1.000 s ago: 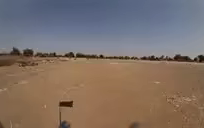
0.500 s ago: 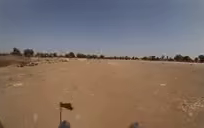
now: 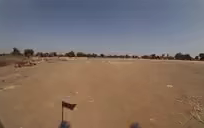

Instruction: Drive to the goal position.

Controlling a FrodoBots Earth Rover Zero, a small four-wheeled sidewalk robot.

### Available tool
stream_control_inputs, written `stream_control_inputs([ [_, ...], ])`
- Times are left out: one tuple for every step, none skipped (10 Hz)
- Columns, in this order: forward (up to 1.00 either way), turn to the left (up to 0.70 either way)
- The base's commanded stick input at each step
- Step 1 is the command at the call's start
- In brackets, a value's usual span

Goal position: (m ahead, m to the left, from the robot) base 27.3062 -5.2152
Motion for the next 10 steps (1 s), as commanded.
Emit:
stream_control_inputs([
  [0.50,0.00],
  [0.50,0.00],
  [0.50,0.00],
  [0.50,0.00],
  [0.50,0.00],
  [0.50,0.00],
  [0.50,0.00],
  [0.50,0.00],
  [0.50,0.00],
  [0.50,0.00],
])
